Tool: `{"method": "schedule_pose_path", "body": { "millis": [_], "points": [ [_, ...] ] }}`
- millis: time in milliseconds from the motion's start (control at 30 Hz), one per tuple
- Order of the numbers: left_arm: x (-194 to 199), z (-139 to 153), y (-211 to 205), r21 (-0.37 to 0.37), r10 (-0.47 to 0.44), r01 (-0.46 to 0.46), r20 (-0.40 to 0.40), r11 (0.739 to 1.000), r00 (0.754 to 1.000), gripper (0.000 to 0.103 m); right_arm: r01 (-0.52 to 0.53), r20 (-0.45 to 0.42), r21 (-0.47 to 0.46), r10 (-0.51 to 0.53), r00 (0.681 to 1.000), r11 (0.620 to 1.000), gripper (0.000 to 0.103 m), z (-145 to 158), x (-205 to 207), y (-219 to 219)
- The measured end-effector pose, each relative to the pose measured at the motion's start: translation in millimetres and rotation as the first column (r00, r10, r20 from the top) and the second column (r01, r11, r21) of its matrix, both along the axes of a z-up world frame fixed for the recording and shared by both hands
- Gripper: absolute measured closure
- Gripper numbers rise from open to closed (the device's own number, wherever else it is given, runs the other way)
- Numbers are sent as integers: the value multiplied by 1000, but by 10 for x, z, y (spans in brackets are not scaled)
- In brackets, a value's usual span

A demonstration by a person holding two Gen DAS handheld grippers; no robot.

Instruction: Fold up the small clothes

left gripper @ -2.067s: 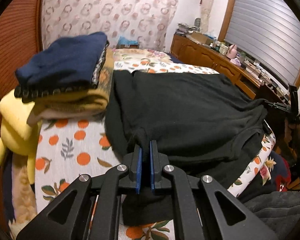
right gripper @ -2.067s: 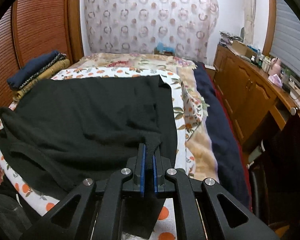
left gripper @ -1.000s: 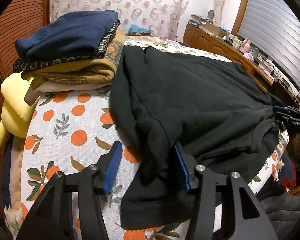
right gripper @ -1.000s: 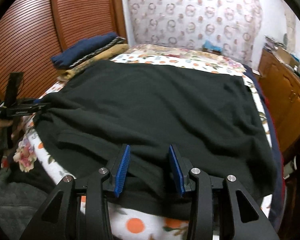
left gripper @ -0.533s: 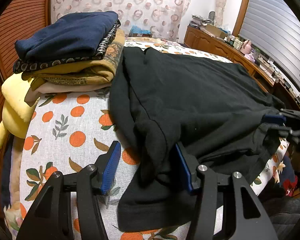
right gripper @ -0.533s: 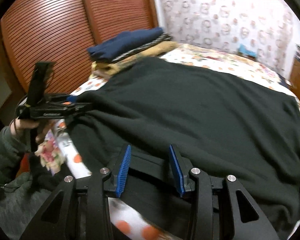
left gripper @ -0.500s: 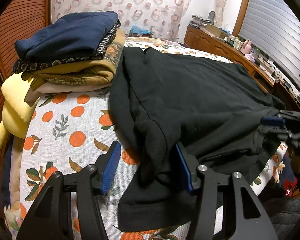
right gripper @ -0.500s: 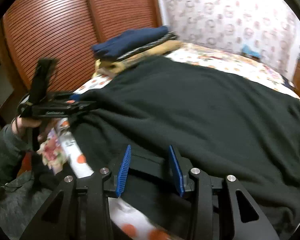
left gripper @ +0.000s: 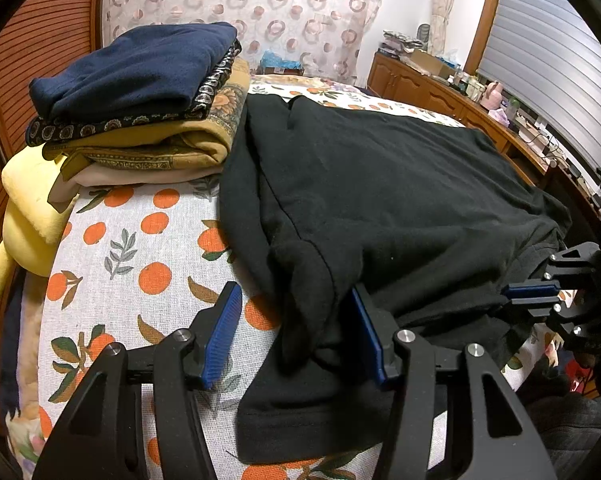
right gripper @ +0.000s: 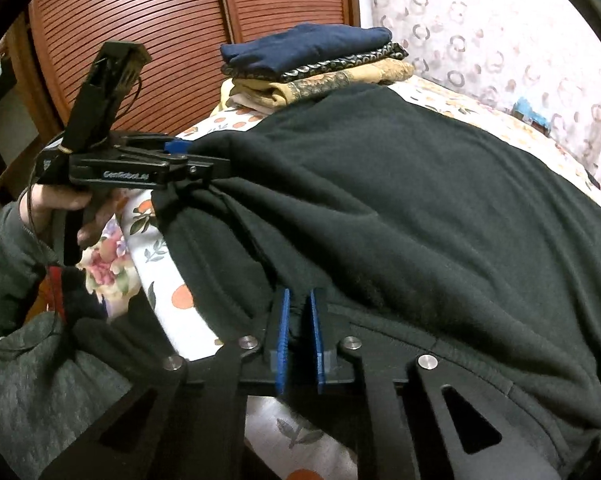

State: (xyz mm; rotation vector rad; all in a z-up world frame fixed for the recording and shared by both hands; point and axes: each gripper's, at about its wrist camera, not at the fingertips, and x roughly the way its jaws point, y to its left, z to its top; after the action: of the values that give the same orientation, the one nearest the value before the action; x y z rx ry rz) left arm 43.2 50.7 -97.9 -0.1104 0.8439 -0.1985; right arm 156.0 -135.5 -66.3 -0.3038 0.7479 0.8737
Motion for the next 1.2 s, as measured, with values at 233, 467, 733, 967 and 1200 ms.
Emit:
{"method": "schedule_pose_path", "body": {
  "millis": [233, 467, 733, 967, 1200],
  "points": [
    [23, 21, 21, -13, 8, -8, -9, 1000, 1000, 47, -74, -28, 87, 77, 997, 993, 94, 113, -206, -131],
    [52, 22, 7, -13, 6, -6, -10, 1000, 1000, 47, -48, -7, 65, 48, 999, 997, 94, 91, -235, -132],
    [68, 18, -31, -6, 4, -4, -8, 1000, 1000, 47, 14, 68, 83, -20, 997, 996, 89, 278, -365, -290],
    [78, 18, -30, -4, 2, -2, -7, 1000, 1000, 46, 126, 110, 80, -134, 985, 989, 79, 242, -322, -403],
    [83, 17, -43, -4, 5, -5, -4, 1000, 1000, 45, 289, 94, 61, -294, 951, 955, 75, 38, -152, -584]
  ]
}}
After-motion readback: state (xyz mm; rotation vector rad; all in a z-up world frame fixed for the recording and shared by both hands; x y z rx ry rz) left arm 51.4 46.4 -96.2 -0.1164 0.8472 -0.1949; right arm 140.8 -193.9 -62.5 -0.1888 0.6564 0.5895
